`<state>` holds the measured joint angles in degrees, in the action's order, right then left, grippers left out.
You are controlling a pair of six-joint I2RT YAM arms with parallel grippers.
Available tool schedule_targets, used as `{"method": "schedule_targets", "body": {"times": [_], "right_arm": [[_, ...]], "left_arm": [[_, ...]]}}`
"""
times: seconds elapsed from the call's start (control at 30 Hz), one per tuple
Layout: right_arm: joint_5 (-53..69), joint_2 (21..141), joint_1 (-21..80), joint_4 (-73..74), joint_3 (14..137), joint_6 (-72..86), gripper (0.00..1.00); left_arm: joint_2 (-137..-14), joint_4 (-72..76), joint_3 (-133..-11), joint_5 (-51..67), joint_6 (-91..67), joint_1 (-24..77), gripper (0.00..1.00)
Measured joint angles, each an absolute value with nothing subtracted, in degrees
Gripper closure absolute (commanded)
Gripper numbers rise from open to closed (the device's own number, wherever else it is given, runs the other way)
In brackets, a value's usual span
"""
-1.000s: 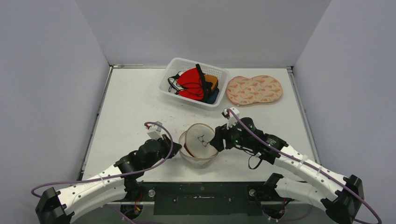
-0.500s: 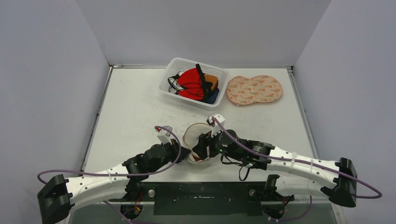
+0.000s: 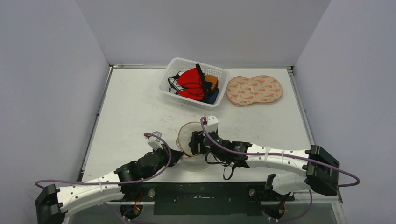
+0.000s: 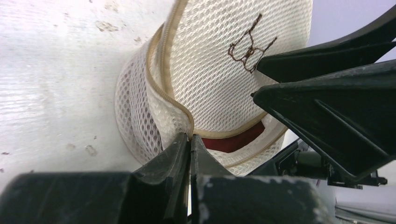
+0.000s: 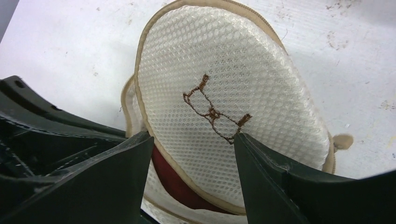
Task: Unzip the laundry bag and remove the bra
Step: Open the laundry bag at the center of the board.
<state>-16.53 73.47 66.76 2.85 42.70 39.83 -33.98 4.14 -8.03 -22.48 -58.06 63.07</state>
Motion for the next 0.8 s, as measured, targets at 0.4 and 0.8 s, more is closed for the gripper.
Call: {"method": "schedule_targets", "body": {"times": [0.4,0.8], "right_arm": [[-16.36,71.79,66.08,-0.71,34.30,39.22,0.35],[-18.98,63.44,72.75,-2.04,28.91,36.47,0.34]], "left_arm": [[-27.35,-7.49,-7.11,-28.36,-62.43,63.07,1.00],[-35.48,1.08,-5.61,-27.79,-61.30,63.18,1.00]]}}
